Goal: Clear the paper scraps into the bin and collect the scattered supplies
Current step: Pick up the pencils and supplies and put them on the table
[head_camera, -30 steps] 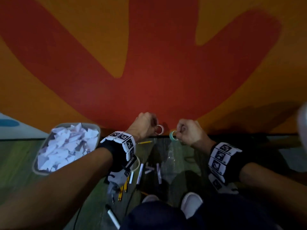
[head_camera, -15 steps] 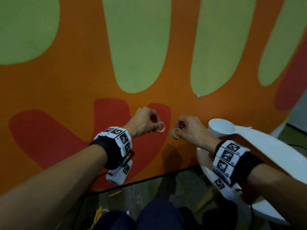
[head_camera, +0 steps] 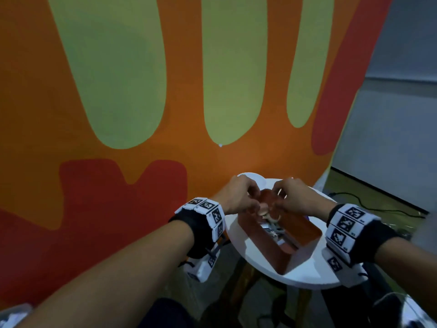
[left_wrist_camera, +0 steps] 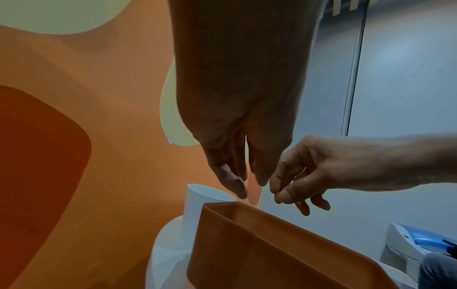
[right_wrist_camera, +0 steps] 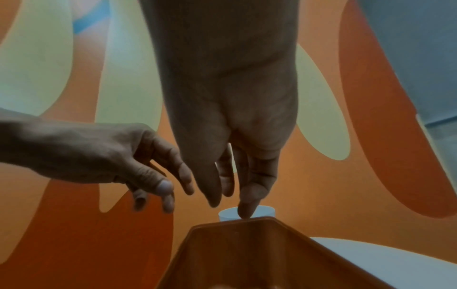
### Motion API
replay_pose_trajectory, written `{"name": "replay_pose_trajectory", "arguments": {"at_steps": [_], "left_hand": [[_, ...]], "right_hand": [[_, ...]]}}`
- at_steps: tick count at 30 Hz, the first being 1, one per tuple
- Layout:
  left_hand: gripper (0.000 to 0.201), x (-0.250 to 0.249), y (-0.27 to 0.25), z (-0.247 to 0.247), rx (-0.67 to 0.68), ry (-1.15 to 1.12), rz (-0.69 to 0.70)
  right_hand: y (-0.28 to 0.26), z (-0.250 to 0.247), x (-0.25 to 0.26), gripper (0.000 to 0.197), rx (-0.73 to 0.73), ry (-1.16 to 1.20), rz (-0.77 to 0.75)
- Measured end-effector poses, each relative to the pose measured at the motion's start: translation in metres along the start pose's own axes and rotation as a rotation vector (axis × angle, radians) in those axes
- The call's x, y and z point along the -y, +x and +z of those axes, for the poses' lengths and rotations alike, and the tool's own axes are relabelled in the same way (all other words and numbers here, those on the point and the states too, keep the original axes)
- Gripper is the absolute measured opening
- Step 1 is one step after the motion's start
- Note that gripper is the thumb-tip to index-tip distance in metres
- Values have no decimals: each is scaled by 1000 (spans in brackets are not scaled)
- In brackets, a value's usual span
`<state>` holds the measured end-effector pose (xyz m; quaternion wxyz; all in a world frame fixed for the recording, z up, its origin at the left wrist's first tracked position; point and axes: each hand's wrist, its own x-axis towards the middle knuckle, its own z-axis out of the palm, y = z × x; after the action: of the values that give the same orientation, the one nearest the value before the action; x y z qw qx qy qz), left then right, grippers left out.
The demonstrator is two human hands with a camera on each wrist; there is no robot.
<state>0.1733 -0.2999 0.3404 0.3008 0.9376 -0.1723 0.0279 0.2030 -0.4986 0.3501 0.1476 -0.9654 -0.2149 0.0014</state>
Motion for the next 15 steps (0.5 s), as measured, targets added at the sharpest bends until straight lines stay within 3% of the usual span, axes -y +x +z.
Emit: {"name": "replay_pose_trajectory", "arguments": {"at_steps": [3,7,11,15], "left_hand": [[13,11,-5,-8,-3,28,5],[10,55,-35,-51,-12,83,-86],[12,121,-87,-95,-1,136,-199],[11,190,-153,-111,-1,117,-355]], "right_hand": [[7,9,6,20,1,-5,-54],[26,25,57,2,4,114,-207],[62,66,127,7,138,221,-348],[91,137,192,7,306,281,-430]]}}
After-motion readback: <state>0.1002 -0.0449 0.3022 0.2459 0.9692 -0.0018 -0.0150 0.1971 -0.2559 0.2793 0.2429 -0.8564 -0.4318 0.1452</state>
